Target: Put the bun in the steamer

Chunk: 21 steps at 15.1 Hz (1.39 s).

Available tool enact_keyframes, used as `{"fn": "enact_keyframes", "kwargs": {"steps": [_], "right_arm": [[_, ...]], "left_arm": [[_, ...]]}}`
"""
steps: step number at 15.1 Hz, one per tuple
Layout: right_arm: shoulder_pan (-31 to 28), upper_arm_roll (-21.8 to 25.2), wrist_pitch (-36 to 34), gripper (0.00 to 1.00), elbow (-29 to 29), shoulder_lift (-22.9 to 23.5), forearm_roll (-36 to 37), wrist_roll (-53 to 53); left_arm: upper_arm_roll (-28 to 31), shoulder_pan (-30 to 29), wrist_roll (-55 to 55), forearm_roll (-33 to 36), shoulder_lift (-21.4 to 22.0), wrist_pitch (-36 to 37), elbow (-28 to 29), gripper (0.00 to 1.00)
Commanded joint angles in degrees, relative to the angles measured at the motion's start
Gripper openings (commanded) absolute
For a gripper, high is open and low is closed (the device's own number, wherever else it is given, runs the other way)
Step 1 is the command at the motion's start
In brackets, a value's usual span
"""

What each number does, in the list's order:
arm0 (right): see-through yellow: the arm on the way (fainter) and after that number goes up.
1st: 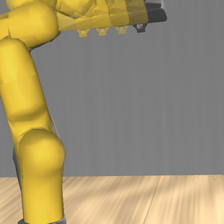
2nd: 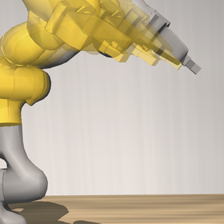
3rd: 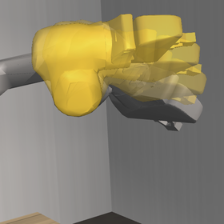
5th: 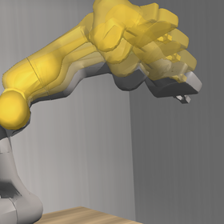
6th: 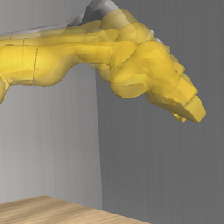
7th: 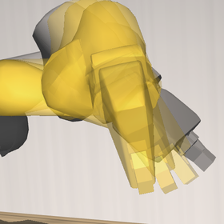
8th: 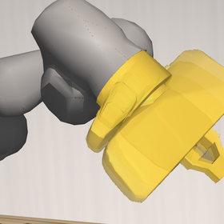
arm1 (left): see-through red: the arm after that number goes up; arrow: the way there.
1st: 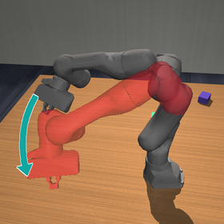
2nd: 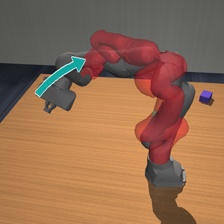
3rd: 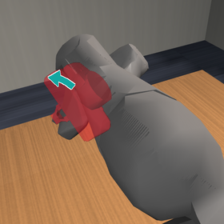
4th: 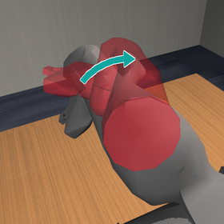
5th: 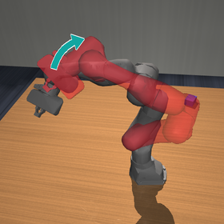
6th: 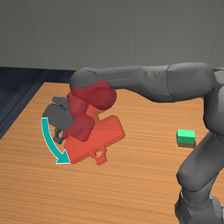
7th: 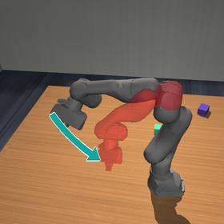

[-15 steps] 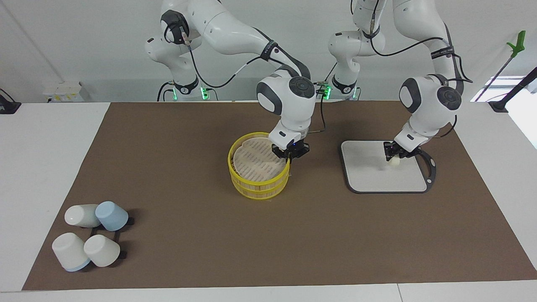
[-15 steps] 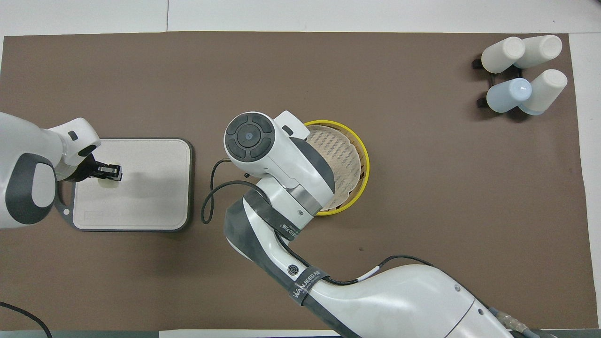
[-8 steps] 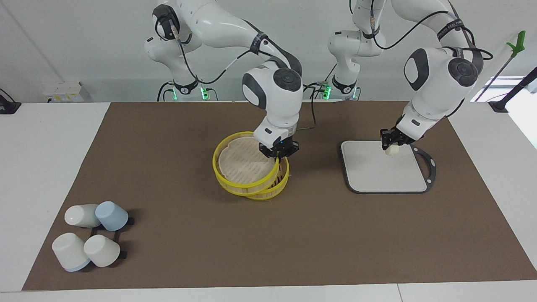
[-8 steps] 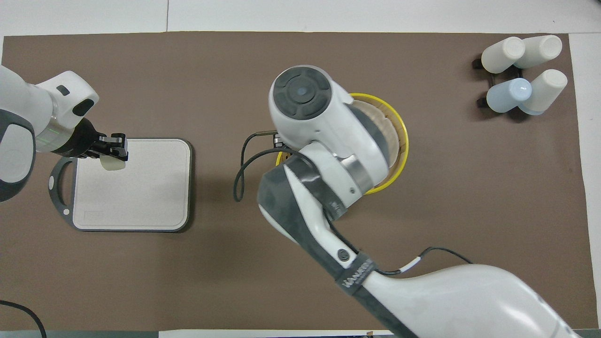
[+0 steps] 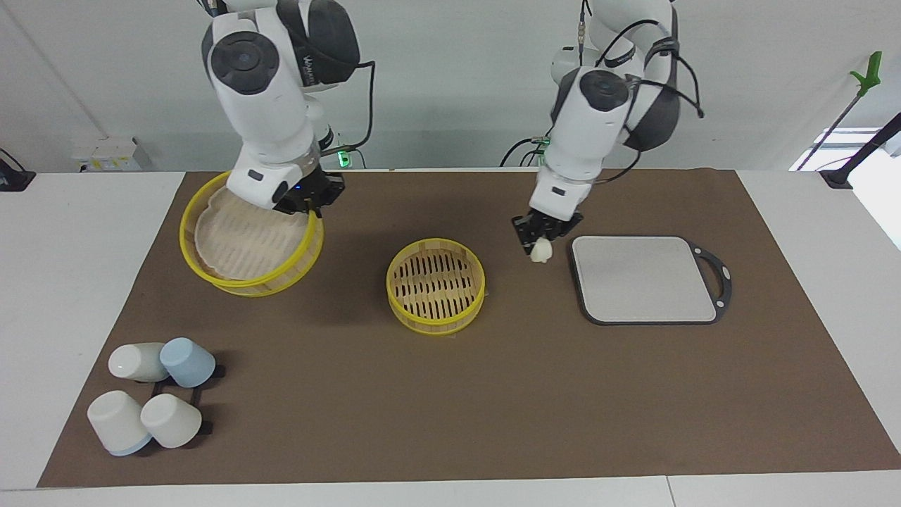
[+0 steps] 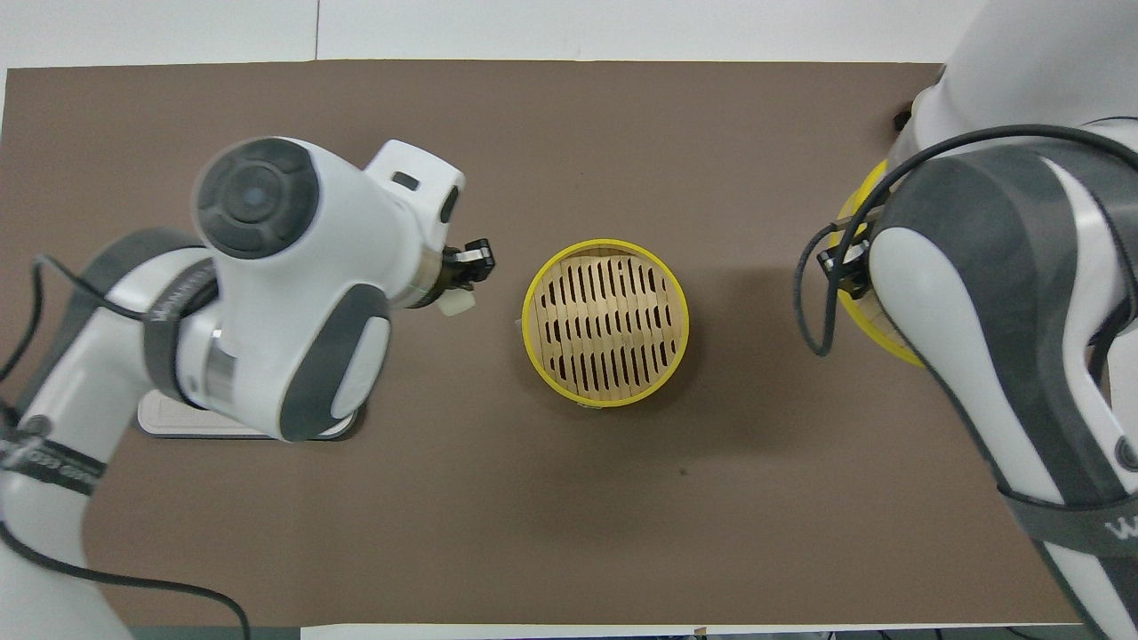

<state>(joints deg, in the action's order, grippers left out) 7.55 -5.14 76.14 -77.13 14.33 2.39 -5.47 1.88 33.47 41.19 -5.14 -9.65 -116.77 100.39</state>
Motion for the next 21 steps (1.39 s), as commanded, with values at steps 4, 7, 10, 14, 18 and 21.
{"fn": "enact_keyframes", "kwargs": {"steps": [4,7,10,14,18,21], "right_arm": [[-1.0,-0.8,5.9,0.0,-13.5,-5.7,6.6,-7.9],[-1.1,-0.8,6.0,0.0,-13.8,-5.8,6.8,-9.5],[-1.1,-0.8,6.1,0.0,-13.9,-5.9,6.8,-10.1],[-1.0,-0.8,6.7,0.0,-14.0,-5.9,6.7,-10.1],[-1.0,-0.9,6.8,0.0,-14.1,-5.9,5.7,-9.4],[2.5,-1.4,15.5,0.0,-14.7,-5.7,-2.2,-1.8]], "left_arm": [[1.4,11.6,2.9,0.0,-11.9,-13.2,-1.2,0.32],[1.4,12.8,2.0,0.2,-13.7,-17.1,1.6,0.32],[1.4,13.5,2.0,0.2,-14.5,-18.1,2.0,0.39],[1.4,13.5,2.8,0.1,-14.0,-17.2,1.7,1.0],[1.5,8.7,2.4,0.0,-7.7,-9.2,2.1,1.0],[1.7,0.5,0.5,0.0,0.1,3.2,1.7,1.0]]}}
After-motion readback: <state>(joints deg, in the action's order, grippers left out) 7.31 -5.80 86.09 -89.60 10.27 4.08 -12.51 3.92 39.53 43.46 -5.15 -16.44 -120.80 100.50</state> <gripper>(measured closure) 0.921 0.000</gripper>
